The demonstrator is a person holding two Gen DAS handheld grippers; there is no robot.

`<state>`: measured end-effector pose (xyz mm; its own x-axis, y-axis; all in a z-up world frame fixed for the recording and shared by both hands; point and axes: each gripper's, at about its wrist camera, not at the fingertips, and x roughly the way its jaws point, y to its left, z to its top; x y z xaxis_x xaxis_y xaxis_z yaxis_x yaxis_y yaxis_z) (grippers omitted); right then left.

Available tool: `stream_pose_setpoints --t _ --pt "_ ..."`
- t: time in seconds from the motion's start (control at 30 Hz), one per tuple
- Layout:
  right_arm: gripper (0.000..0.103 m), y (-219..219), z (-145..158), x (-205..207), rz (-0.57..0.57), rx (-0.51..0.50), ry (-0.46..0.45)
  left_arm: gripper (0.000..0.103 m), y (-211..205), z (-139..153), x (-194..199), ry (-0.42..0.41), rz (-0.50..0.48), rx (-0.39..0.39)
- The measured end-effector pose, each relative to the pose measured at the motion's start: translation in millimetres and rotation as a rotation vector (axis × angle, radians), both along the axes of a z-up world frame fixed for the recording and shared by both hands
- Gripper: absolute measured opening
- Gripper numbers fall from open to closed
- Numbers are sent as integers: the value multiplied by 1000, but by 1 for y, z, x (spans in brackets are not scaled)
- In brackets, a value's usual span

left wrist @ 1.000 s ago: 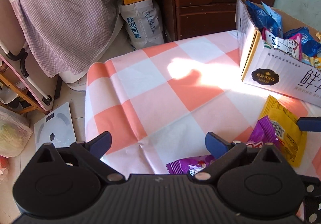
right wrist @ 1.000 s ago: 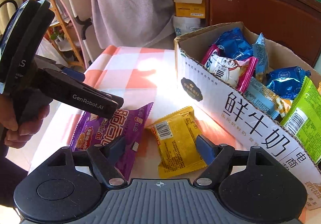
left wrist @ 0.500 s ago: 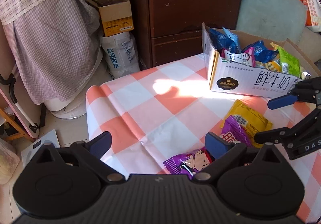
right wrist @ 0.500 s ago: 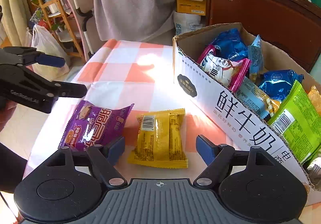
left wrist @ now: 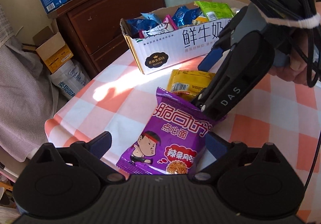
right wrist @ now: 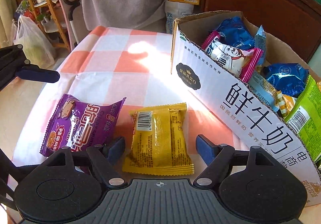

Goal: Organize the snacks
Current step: 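Grasp the purple packet with the left tool while the right tool grasps the yellow packet, then lift both held packets and carry them over the cardboard box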

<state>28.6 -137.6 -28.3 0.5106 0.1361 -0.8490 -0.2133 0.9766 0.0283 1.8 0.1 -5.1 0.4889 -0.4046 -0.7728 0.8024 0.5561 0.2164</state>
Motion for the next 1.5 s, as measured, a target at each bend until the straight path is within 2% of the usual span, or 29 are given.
stream_pose_setpoints --t 0.17,0.3,0.33,0.43,0.57,0.83,1.1,1.23,1.4,1.5 --pt "74 -2 1 1 -18 -4 -6 100 -5 -12 5 -12 -8 32" --pt "52 -1 3 0 -29 5 -8 94 -4 -16 8 28 22 19" --pt "52 -2 4 0 -29 4 -7 90 -4 -15 10 49 32 10" --pt "50 -2 4 -2 -40 -2 -6 79 -4 -13 12 97 69 -5" --pt "47 -3 5 -3 -73 -14 -4 70 -9 -10 15 125 110 -16" --pt "46 -10 13 -6 -124 -23 -24 67 -15 -3 22 147 211 -26" --pt "46 -10 16 -8 -124 -19 -31 67 -19 2 23 124 235 -30" --pt "46 -13 18 -8 -145 -21 -35 67 -21 1 21 95 240 5" --pt "46 -14 19 -7 -159 -16 -38 67 -19 5 25 75 286 1" --pt "46 -15 23 -8 -169 -10 -50 67 -19 11 27 16 323 9"
